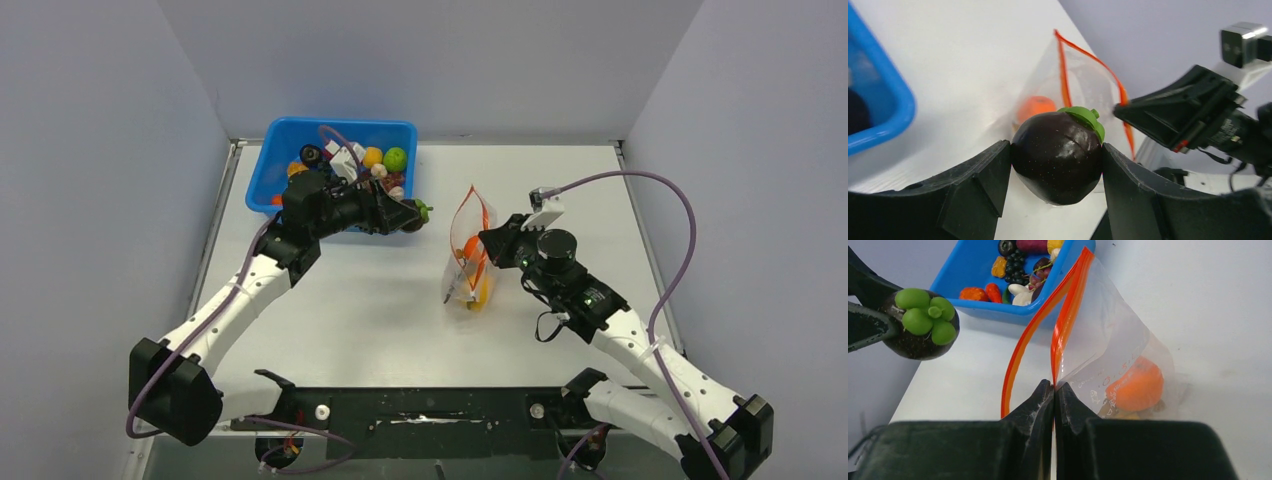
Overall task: Place the food in the zip-top bag and seal the zipper
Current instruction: Place the fake fruit in the zipper food storage bag.
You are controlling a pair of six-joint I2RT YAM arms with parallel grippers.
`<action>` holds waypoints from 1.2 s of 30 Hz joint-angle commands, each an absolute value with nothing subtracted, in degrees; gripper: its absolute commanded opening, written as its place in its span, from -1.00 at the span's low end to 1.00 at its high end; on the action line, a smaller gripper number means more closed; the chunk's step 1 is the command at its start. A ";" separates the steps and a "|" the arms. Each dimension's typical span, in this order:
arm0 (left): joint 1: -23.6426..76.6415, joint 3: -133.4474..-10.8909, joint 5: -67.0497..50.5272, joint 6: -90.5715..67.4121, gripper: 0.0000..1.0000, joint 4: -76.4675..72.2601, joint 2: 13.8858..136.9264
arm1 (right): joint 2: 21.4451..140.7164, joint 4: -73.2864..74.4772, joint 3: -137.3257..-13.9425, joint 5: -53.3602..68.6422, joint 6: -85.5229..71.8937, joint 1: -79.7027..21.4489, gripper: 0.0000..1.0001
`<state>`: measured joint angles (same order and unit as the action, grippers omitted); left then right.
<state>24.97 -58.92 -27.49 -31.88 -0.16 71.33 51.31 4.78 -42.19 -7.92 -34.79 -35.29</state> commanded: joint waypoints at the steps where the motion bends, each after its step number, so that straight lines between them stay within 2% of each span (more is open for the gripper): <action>1: 27.54 -57.01 -35.44 -42.57 -0.66 -16.73 70.01 | 51.66 -1.26 -42.71 -6.03 -35.76 -35.50 -1.00; 4: 29.59 -54.89 -37.33 -47.49 -0.69 -24.22 70.86 | 51.98 -1.54 -42.63 -5.85 -35.28 -35.56 -1.00; 17: 32.43 -51.55 -38.73 -52.76 -0.69 -34.39 76.99 | 51.66 -3.30 -42.85 -3.15 -33.40 -35.57 -1.00; 23: 32.76 -49.86 -41.25 -58.47 -0.69 -45.42 81.49 | 51.78 -4.35 -42.11 -1.56 -34.70 -35.72 -1.00; 36: 34.27 -53.57 -31.07 -45.32 -0.68 -24.37 83.65 | 52.77 -6.38 -42.11 -0.66 -34.76 -35.88 -1.00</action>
